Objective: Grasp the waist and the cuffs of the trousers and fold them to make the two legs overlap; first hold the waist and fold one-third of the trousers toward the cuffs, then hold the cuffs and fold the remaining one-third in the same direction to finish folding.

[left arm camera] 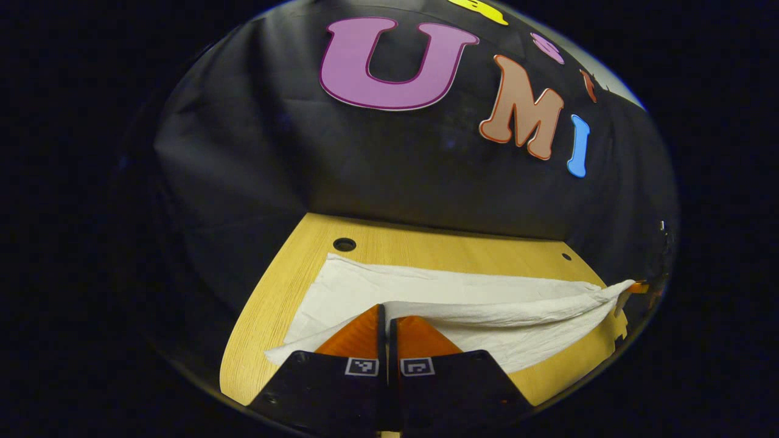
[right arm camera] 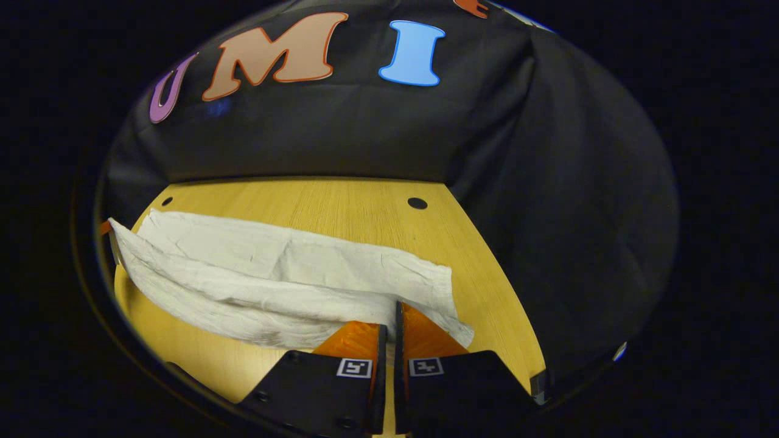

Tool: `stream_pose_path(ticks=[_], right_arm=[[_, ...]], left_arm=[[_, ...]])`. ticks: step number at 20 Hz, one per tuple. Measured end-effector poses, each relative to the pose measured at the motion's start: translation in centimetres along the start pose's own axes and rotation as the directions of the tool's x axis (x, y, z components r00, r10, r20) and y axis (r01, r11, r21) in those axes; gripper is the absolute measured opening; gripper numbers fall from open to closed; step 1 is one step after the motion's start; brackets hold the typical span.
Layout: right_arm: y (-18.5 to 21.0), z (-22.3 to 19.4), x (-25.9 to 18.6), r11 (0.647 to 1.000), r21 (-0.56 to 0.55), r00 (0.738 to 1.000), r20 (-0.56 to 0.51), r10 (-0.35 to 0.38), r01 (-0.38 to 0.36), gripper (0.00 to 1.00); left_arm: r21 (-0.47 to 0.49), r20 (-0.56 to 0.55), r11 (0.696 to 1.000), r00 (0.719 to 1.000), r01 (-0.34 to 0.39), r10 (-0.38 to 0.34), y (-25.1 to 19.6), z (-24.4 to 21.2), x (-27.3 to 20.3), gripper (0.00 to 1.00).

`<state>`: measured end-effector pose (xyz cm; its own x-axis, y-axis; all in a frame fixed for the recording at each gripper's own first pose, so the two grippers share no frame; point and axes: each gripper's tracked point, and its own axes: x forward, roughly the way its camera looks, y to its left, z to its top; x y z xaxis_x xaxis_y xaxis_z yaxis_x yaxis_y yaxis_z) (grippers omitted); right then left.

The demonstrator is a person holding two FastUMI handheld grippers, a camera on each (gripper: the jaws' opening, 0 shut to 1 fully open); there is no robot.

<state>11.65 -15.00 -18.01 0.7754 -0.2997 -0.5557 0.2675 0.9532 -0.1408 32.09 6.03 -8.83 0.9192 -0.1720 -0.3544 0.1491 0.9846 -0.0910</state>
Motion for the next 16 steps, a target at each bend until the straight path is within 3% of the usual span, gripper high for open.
stream_pose_path(ticks=[7,11,16], right_arm=[[2.4,4.6,7.2,0.997,0.045,0.997,0.045,0.065,-0.067,0.08],[4.5,4.2,13.9,0.994,0.049,0.995,-0.008,0.103,-0.102,0.08],[5.8,2.7,17.5,0.985,0.116,0.99,-0.044,0.132,-0.126,0.11]], left_arm=[[-0.01,0.016,0.989,0.989,-0.147,0.148,0.8,2.1,7.8,0.0],[-0.046,0.007,0.976,0.977,-0.214,0.215,2.1,1.3,12.0,0.0],[0.001,-0.034,0.961,0.961,-0.276,0.276,3.2,-1.1,14.6,0.0]])
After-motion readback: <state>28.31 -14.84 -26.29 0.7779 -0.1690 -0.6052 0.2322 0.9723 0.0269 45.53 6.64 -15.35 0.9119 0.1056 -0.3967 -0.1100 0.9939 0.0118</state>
